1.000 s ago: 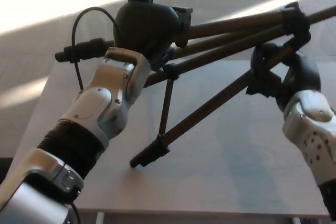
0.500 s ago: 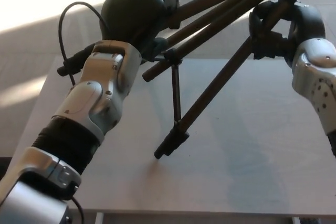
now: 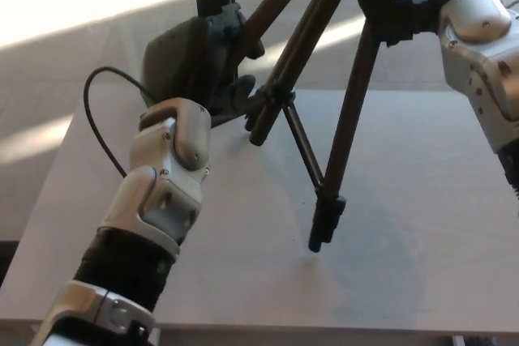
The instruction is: Use both hands of the robot to pick up the tripod lying in the middle of the desk and make it stand upright on the desk
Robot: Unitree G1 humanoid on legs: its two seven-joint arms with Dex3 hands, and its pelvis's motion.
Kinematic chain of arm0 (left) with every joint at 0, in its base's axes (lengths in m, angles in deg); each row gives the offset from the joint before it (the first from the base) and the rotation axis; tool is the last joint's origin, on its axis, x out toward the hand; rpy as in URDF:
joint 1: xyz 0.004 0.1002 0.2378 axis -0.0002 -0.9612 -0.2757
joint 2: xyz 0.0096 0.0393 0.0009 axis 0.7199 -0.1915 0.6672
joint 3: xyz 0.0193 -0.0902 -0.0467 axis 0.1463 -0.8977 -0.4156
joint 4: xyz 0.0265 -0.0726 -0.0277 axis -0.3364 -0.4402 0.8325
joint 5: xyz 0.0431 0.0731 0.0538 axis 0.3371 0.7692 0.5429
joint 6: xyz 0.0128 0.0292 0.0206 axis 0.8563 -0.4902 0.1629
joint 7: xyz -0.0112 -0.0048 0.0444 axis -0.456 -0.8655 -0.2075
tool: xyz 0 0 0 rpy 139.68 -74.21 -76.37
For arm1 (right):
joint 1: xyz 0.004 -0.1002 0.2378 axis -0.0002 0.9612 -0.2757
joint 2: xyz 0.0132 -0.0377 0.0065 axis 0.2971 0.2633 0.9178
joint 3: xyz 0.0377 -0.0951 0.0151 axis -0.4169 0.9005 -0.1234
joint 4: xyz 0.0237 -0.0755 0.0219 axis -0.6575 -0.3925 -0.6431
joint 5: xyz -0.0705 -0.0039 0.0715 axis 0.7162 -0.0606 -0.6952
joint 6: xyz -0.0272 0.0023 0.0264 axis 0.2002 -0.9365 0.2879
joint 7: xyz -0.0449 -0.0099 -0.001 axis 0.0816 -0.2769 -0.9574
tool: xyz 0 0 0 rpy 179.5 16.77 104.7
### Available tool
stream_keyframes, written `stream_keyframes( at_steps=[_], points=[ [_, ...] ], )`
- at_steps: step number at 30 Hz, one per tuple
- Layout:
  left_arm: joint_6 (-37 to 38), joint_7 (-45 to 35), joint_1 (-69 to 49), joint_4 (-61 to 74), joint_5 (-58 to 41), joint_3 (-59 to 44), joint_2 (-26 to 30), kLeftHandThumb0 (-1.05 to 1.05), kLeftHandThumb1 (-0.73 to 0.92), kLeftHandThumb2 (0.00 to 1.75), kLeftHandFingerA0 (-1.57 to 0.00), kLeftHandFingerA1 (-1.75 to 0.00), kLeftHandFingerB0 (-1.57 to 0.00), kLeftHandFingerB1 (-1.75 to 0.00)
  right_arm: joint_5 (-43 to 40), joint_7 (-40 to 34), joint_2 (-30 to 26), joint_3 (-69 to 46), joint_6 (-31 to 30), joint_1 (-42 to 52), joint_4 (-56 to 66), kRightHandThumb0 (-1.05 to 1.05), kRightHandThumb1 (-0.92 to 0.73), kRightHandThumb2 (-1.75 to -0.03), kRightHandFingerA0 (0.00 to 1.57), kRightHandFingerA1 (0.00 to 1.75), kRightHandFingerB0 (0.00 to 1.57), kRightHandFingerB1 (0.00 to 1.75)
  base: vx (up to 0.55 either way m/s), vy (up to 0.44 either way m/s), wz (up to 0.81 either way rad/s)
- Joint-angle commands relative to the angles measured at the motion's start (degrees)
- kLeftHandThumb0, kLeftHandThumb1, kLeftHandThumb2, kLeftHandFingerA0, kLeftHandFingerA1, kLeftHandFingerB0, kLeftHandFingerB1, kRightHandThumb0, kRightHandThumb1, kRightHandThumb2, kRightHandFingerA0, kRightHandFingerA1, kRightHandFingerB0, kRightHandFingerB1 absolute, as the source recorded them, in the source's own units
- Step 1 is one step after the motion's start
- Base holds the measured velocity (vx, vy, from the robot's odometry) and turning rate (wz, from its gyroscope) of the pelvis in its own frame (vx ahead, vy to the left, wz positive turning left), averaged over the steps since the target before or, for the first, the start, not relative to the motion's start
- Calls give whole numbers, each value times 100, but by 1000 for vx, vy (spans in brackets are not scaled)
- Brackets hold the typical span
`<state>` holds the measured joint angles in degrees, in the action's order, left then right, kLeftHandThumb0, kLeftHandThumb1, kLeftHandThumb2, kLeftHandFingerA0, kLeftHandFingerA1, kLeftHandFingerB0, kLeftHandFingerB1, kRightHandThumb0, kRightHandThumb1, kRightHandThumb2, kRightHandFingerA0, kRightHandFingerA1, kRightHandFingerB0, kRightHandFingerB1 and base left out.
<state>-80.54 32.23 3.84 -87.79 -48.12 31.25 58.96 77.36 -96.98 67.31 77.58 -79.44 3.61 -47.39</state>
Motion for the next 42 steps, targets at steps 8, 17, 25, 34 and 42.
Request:
stream_keyframes(
  at_steps=[8, 17, 25, 34, 42],
  points=[
    [-378, 460, -656, 493, -1142, -918, -976, -21, 59, 89, -92, -173, -75, -113, 1333, 595, 199, 853, 1062, -759, 116, -39, -37, -140, 102, 175, 89, 154, 0, 0, 0],
    [-599, 453, -841, 633, -1167, -941, -849, -22, 67, 74, -88, -155, -68, -77, 1498, 605, 297, 566, 1216, -115, 51, -37, -38, -134, 100, 175, 84, 160, 0, 0, 0],
    [-488, 394, -1123, 704, -1021, -528, -438, -15, 62, 91, -83, -175, -70, -154, 1591, 565, 397, 72, 761, 472, 374, -28, -43, -123, 96, 175, 81, 160, 0, 0, 0],
    [-453, 392, -1384, 815, -1139, -333, -168, -14, 59, 97, -80, -167, -73, -136, 1762, 737, 302, -285, 548, 890, 197, -24, -41, -126, 98, 175, 80, 160, 0, 0, 0],
    [-879, 175, -1344, 882, -1297, -356, -204, -20, 54, 110, -120, -135, -94, -115, 1736, 1027, 330, -315, 540, 922, 137, -27, -49, -116, 123, 135, 98, 114, 0, 0, 0]
  ],
)
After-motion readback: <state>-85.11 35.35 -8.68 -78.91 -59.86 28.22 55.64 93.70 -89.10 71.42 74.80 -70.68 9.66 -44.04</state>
